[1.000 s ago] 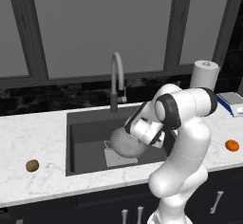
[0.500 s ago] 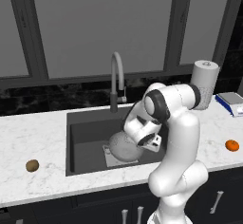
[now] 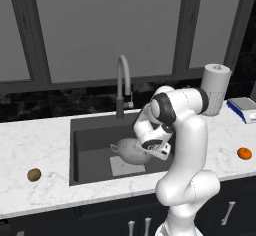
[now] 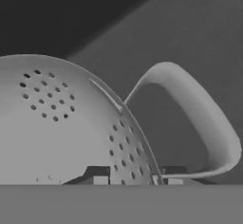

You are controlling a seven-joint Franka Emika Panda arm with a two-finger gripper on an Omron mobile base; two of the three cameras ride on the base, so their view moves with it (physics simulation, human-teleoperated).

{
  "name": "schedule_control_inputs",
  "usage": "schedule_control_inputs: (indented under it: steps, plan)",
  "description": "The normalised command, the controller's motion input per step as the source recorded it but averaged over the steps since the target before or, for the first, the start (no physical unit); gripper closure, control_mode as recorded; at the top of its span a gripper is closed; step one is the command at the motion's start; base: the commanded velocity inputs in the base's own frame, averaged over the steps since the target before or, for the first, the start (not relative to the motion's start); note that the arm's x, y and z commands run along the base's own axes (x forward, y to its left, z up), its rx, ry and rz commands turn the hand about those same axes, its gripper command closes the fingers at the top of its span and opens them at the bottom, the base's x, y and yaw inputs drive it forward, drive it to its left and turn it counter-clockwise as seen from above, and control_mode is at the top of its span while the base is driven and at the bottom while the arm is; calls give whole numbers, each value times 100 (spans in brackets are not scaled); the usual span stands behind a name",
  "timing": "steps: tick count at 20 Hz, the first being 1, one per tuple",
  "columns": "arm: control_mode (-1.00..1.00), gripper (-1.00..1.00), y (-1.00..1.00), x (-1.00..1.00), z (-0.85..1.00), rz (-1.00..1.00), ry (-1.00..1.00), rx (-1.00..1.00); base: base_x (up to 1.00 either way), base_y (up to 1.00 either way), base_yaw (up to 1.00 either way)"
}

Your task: Put the colander in the sink, put the orange, kiwi in the colander, and turn on the sink faucet and pour water over the colander.

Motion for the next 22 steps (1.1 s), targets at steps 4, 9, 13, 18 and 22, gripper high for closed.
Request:
schedule_control_inputs:
  steps: [4, 9, 13, 18, 22]
  plan:
    - [-100, 100, 18, -23, -3, 0, -20, 0, 0, 0, 0]
    - [-100, 100, 23, -4, -11, 0, -13, -2, 0, 0, 0]
    - [-100, -100, 12, -1, -25, 0, -2, -2, 0, 0, 0]
    - [-100, -100, 0, -24, -18, 0, -1, 0, 0, 0, 0]
    - [-100, -100, 0, -56, 3, 0, -15, 0, 0, 0, 0]
